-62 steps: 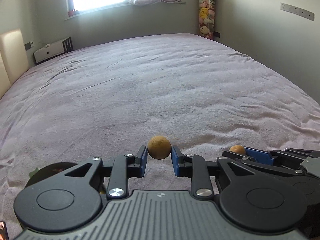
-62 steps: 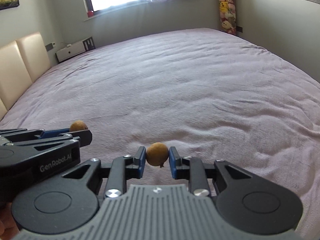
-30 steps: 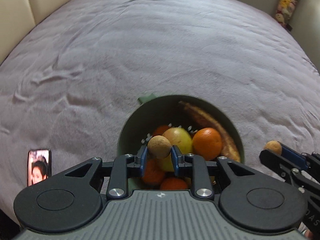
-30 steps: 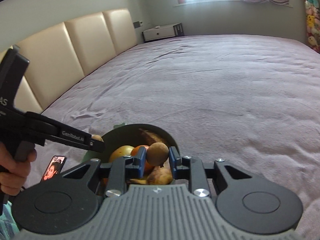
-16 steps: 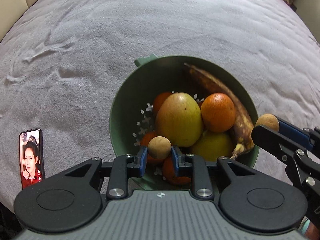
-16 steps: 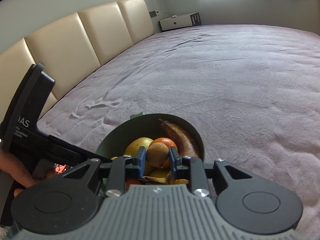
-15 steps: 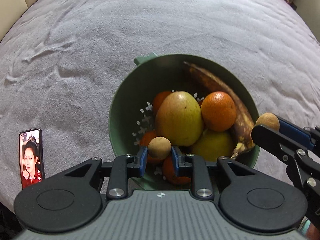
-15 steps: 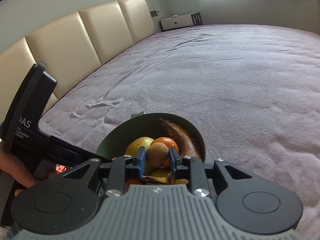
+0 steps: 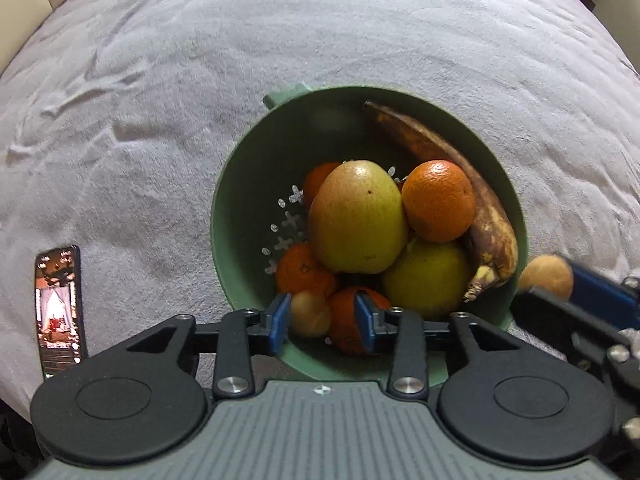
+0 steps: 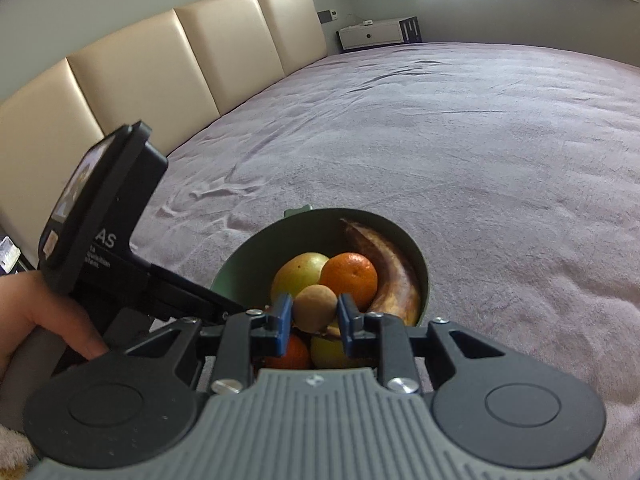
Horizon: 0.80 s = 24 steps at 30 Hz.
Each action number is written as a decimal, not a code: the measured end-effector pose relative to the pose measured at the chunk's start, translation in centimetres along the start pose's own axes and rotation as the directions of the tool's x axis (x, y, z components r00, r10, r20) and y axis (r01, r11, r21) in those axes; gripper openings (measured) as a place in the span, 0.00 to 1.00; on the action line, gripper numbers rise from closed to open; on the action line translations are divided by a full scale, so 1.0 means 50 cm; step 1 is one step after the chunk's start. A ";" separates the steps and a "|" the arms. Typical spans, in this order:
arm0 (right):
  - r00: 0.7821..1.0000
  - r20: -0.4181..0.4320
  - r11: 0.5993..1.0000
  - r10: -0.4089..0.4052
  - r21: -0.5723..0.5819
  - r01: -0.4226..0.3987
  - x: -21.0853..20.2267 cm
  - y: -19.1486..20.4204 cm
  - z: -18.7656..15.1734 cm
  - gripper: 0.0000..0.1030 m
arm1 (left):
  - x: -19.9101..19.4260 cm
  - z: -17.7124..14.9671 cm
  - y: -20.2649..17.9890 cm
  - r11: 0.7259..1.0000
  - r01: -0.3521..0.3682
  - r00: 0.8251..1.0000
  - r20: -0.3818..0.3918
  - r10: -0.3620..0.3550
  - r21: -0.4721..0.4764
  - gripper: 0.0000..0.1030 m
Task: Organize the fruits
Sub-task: 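Open the left gripper into the colander while the right gripper releases its fruit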
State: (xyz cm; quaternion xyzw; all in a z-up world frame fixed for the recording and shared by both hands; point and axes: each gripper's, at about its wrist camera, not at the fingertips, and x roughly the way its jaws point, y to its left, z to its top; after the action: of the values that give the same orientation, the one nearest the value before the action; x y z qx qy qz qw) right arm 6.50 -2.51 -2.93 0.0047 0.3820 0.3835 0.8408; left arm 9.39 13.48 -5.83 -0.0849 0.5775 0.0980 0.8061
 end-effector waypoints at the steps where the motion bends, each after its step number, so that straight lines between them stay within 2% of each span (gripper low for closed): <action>1: 1.000 -0.008 1.000 0.001 -0.001 -0.001 0.001 0.001 -0.001 0.21 | -0.008 -0.002 -0.003 1.000 -0.008 1.000 0.015 0.008 0.004 0.46; 5: 0.998 -0.057 1.000 0.012 -0.010 -0.013 0.010 0.007 -0.008 0.21 | -0.045 -0.011 -0.011 1.000 -0.028 0.996 0.088 0.028 -0.006 0.48; 11: 0.994 -0.109 1.000 0.003 -0.017 -0.005 0.046 0.017 -0.016 0.21 | -0.091 -0.012 -0.023 1.000 -0.001 0.986 0.166 0.001 0.001 0.54; 20: 0.980 -0.192 0.999 -0.046 -0.017 0.044 0.110 0.020 -0.032 0.21 | -0.084 -0.011 -0.036 1.000 -0.017 0.986 0.168 0.013 0.020 0.55; 24: 0.979 -0.196 0.999 -0.047 -0.013 0.046 0.118 0.017 -0.035 0.21 | -0.075 -0.010 -0.038 0.999 -0.035 0.987 0.157 0.031 0.022 0.55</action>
State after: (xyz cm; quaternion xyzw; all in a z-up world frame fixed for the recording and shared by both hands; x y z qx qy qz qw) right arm 7.27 1.38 -7.68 -0.0456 0.4615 0.3639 0.8078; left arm 8.23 11.31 -2.39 -0.0573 0.5148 0.1106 0.8482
